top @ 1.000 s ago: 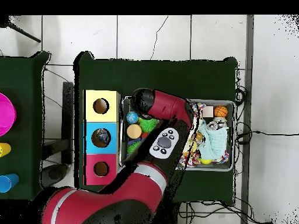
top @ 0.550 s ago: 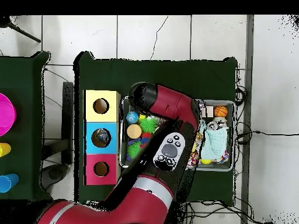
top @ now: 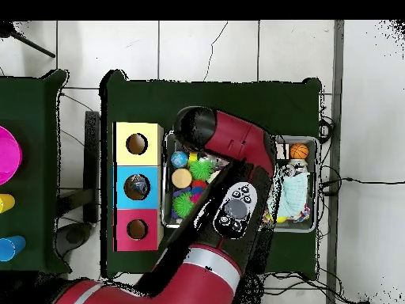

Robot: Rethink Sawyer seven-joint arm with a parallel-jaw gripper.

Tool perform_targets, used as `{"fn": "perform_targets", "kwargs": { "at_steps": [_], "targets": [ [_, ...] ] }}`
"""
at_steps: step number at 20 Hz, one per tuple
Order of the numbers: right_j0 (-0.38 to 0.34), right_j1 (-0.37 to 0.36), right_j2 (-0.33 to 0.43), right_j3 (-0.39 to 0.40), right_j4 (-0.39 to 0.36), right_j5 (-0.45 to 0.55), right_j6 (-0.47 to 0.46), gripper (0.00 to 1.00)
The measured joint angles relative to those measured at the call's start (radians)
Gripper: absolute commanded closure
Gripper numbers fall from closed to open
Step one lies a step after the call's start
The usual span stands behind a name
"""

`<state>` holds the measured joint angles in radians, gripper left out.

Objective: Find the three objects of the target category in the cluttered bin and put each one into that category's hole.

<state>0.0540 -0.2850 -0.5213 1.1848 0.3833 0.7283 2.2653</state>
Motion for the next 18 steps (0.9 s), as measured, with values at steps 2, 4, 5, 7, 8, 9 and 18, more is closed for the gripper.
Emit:
{"fn": "perform_targets", "kwargs": {
  "at_steps": [2,4,5,7,8,9,18],
  "targets": [
    [0.004,0.002,-0.001,0.0,0.0,0.006,0.0,0.0],
    [0.012,0.01,-0.001,0.0,0.0,0.016,0.0,0.0],
    [0.016,0.014,-0.001,0.0,0.0,0.02,0.0,0.0],
    [0.019,0.018,-0.001,0.0,0.0,0.02,0.0,0.0],
    [0.02,0.021,-0.001,0.001,0.0,0.02,0.0,0.0],
    [0.021,0.025,-0.001,0.002,0.0,0.02,0.0,0.0],
    [0.031,0.076,-0.029,0.003,-0.002,0.077,0.0,0.0]
  ]
}}
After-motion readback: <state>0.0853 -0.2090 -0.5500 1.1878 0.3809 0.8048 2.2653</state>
